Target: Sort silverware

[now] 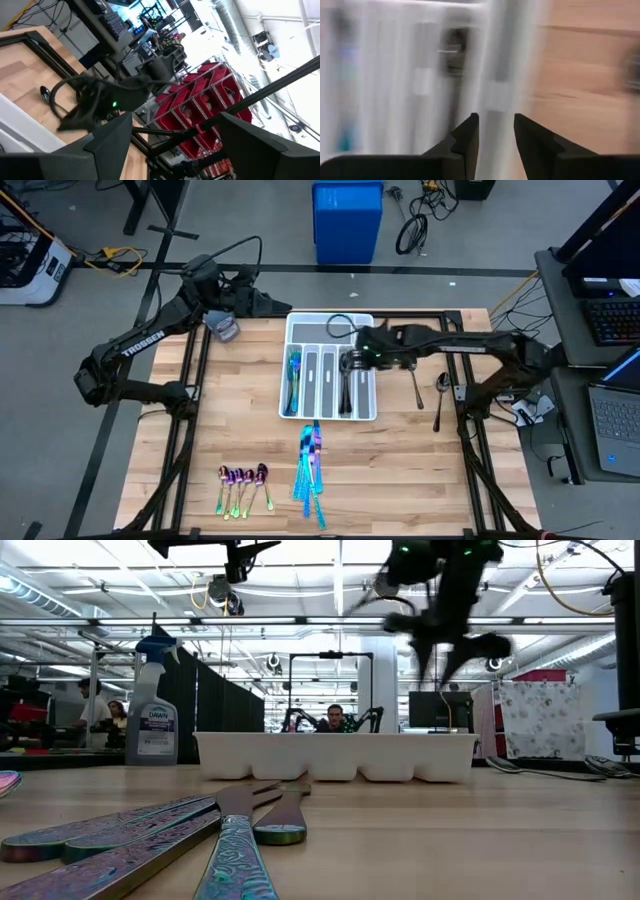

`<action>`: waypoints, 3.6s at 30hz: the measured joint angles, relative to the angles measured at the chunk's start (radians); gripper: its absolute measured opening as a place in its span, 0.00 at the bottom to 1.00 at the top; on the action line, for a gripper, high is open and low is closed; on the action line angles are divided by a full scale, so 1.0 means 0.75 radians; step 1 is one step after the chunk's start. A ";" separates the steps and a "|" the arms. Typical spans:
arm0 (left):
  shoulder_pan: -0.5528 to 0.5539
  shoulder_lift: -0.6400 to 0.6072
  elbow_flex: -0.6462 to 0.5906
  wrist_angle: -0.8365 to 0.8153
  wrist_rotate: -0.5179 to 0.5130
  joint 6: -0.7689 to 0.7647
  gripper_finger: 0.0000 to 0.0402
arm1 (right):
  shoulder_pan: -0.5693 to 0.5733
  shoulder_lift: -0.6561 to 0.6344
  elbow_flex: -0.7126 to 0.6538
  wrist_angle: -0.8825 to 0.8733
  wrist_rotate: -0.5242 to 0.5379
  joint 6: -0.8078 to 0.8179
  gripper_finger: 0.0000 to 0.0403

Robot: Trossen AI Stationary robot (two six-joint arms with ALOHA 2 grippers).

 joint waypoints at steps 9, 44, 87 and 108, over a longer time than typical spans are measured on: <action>0.002 0.000 0.000 -0.001 -0.008 0.009 0.69 | -0.104 -0.036 -0.215 -0.268 0.004 -0.112 0.35; 0.003 0.001 0.000 -0.003 -0.104 -0.036 0.69 | -0.490 0.027 -0.539 0.112 -0.152 -0.499 0.39; 0.010 0.001 0.001 -0.029 -0.120 -0.035 0.69 | -0.130 -0.073 -0.183 0.479 -0.261 -0.019 0.00; 0.010 0.001 0.001 -0.025 -0.062 -0.036 0.69 | -0.015 0.323 -0.181 0.735 -0.225 0.098 0.02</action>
